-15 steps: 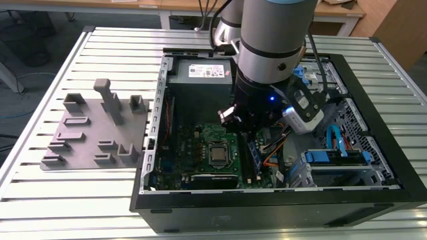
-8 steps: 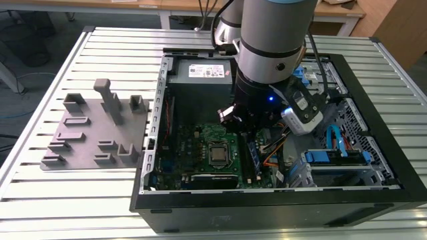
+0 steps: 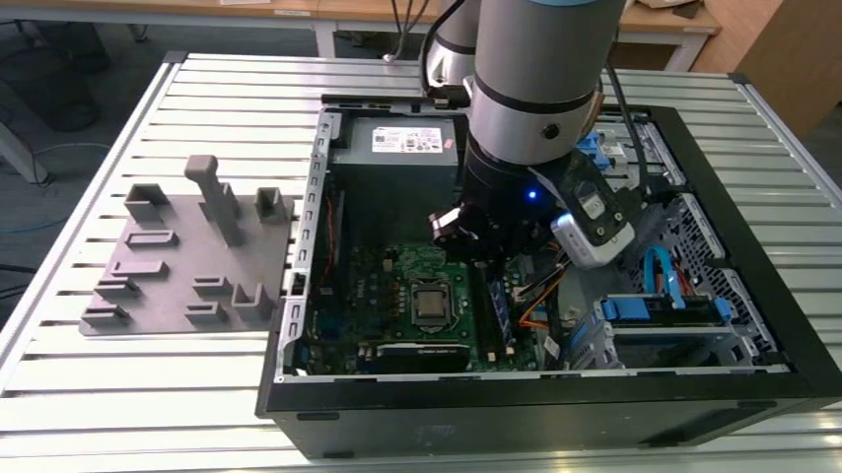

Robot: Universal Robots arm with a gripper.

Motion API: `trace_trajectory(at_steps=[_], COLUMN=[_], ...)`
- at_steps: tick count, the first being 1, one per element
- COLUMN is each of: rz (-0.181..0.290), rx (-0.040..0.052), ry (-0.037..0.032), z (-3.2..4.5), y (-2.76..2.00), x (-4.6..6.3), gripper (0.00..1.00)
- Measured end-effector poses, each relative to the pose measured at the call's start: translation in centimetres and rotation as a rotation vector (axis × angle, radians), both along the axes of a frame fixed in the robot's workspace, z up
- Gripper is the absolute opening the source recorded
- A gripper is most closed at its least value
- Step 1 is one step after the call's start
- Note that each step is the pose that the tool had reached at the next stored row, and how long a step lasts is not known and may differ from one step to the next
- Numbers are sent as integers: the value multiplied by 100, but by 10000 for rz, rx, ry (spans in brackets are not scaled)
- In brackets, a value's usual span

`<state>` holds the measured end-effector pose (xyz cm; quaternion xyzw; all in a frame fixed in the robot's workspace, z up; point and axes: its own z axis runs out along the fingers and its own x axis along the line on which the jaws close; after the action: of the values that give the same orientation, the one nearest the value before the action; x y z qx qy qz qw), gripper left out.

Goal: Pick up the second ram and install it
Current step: 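Insert the second ram into the second slot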

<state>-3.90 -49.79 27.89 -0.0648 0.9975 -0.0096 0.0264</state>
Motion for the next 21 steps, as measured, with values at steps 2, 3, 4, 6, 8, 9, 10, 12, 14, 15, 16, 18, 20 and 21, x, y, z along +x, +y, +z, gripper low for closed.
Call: trace_trajectory(at_steps=[2,3,4,6,8,9,10,12,14,15,16,18,20,21], rz=[-107,-162,-219,-320,-421,-477,-528,-625,-724,-773,-824,-930,-1030,-1078], rx=[-10,-13,-16,-23,-31,-35,-40,-50,-61,-66,-70,-78,-80,-82], ry=[0,0,0,0,0,0,0,0,0,0,0,0,0,0], z=[0,0,0,0,0,0,0,0,0,0,0,0,0,0], y=[0,0,0,0,0,0,0,0,0,0,0,0,0,0], x=[0,0,0,0,0,0,0,0,0,0,0,0,0,0], gripper=[14,14,14,14,14,14,14,14,14,14,14,14,14,14])
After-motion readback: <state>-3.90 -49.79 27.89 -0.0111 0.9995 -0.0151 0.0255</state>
